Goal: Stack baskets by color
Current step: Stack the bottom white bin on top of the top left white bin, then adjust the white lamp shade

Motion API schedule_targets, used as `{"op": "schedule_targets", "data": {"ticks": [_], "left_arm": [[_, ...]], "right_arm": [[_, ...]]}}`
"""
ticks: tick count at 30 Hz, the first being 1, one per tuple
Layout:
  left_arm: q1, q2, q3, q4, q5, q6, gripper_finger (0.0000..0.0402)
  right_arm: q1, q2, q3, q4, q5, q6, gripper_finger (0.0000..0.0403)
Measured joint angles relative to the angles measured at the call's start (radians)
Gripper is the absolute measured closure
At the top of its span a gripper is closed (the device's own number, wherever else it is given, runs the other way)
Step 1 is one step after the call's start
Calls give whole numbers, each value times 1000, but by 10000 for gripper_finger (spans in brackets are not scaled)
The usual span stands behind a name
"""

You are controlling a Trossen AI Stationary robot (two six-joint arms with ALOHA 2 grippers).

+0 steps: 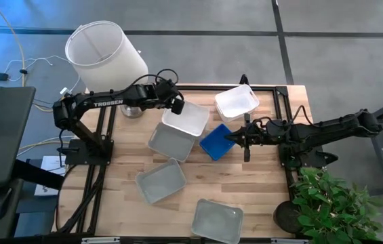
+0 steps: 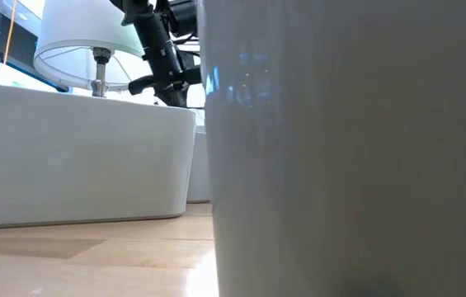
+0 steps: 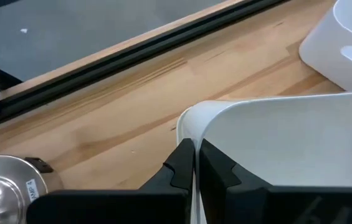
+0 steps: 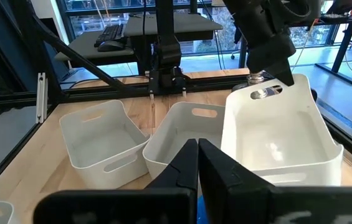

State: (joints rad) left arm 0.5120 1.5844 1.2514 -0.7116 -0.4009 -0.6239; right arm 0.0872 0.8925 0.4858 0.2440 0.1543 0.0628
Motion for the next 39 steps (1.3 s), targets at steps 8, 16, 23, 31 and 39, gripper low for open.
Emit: {"op": "schedule_targets", "data": {"ticks": [8, 16, 23, 31, 39], "left_arm": [[0, 58, 0, -19, 23, 0, 402], [-4, 71, 0, -15, 1, 14, 401], [-4, 71, 0, -16, -6, 26, 396], [-4, 71, -2, -21, -27, 34, 354], [-4, 54, -2, -15, -38, 62, 285]], "right_arm": [[0, 0, 0, -1, 0, 0, 403], [0, 0, 0, -8, 0, 0, 403], [0, 0, 0, -8, 0, 0, 403], [0, 0, 0, -8, 0, 0, 403], [0, 0, 0, -16, 0, 0, 403]]}}
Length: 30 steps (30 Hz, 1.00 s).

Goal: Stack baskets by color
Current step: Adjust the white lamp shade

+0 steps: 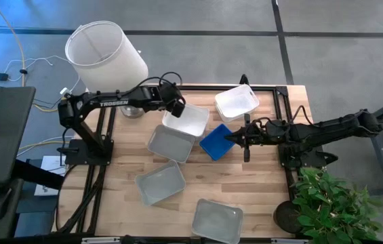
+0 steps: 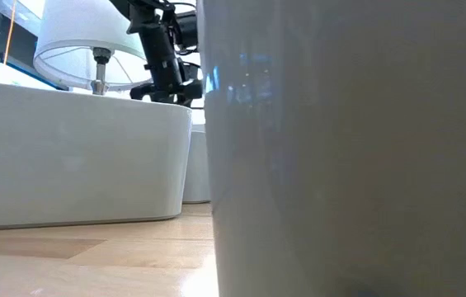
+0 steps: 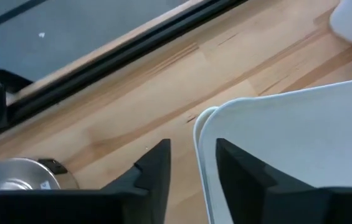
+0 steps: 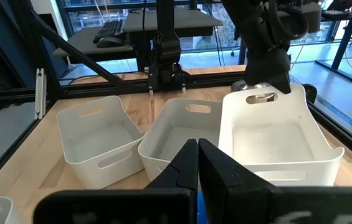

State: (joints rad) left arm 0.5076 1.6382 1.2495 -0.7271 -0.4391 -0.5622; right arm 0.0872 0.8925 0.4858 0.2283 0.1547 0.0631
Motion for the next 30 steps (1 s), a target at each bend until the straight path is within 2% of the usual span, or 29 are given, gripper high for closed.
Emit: {"op": "schedule_targets", "data": {"ticks": [6, 12, 15, 22, 27, 30], "left_arm": [[0, -59, 0, 9, -14, 17, 237], [-24, -145, 0, 47, -15, 74, 215], [-71, -194, -4, 92, -17, 141, 214], [-260, -268, -25, 295, -76, 341, 226], [-347, -280, -29, 376, -155, 398, 240], [-352, -282, -29, 353, -153, 387, 258]], "right_arm": [[0, 0, 0, 0, 0, 0, 403], [0, 0, 0, 0, 18, 0, 403], [0, 0, 0, 0, 36, 0, 403], [-1, 0, 0, 1, 36, 7, 403], [-2, 0, 0, 1, 37, 7, 403], [-2, 0, 0, 7, 37, 7, 403]]}}
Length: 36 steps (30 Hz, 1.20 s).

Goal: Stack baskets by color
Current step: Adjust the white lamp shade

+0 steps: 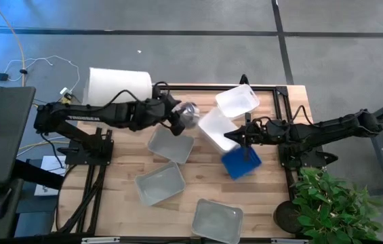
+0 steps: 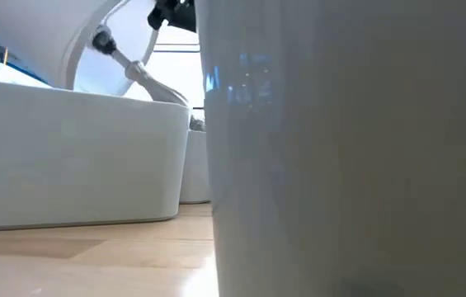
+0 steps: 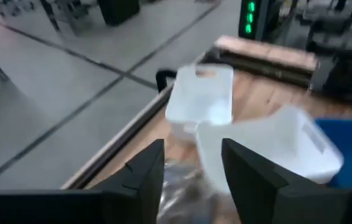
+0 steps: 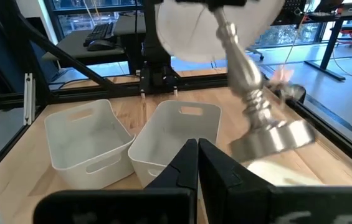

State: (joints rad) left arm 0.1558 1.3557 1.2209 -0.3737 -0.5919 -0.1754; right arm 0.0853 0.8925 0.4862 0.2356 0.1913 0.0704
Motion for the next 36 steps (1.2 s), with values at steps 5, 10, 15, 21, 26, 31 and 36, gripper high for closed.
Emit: {"op": "schedule_targets", "data": {"ticks": [5, 10, 15, 21, 26, 31, 36], "left_arm": [[3, 2, -1, -22, -3, -1, 315], [3, 2, 0, -26, -24, -3, 386], [3, 2, 0, -34, -38, -11, 394], [3, 2, 0, -56, -69, -14, 401], [3, 2, 1, -50, -79, 2, 401], [2, 2, 1, -48, -79, 22, 401], [1, 2, 1, -48, -93, 32, 401]], "right_arm": [[0, 0, 0, -1, 0, -2, 403], [0, 0, 0, -6, 0, -1, 403], [0, 0, 0, -8, 1, -1, 403], [0, 0, 0, -8, 9, 1, 403], [0, 17, 0, 0, 82, 26, 403], [-19, 73, 0, 64, 82, 23, 403], [-74, 150, 0, 149, 80, 54, 403]]}}
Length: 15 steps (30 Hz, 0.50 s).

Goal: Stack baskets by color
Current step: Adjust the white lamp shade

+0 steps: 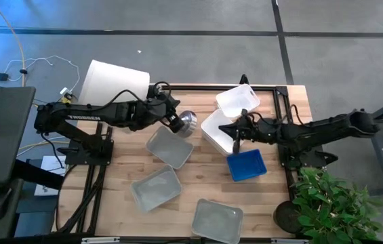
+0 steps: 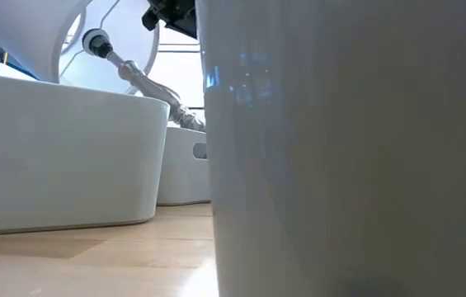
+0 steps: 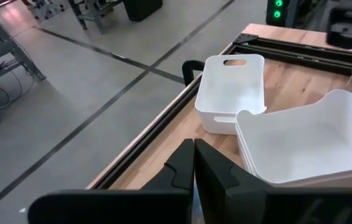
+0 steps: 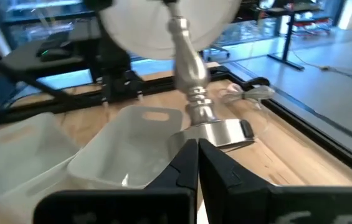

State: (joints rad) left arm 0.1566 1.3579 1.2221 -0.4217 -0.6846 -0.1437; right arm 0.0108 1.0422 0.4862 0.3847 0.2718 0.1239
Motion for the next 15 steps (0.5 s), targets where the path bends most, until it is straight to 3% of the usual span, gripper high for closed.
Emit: {"op": "schedule_targets", "data": {"ticks": [6, 15], "left_arm": [[0, 1, 0, 0, 0, 11, 401], [0, 4, 1, 0, -2, 27, 401]], "right_arm": [[-84, 147, 9, 120, -18, 123, 403], [-136, 504, 159, 317, -19, 226, 403]]}}
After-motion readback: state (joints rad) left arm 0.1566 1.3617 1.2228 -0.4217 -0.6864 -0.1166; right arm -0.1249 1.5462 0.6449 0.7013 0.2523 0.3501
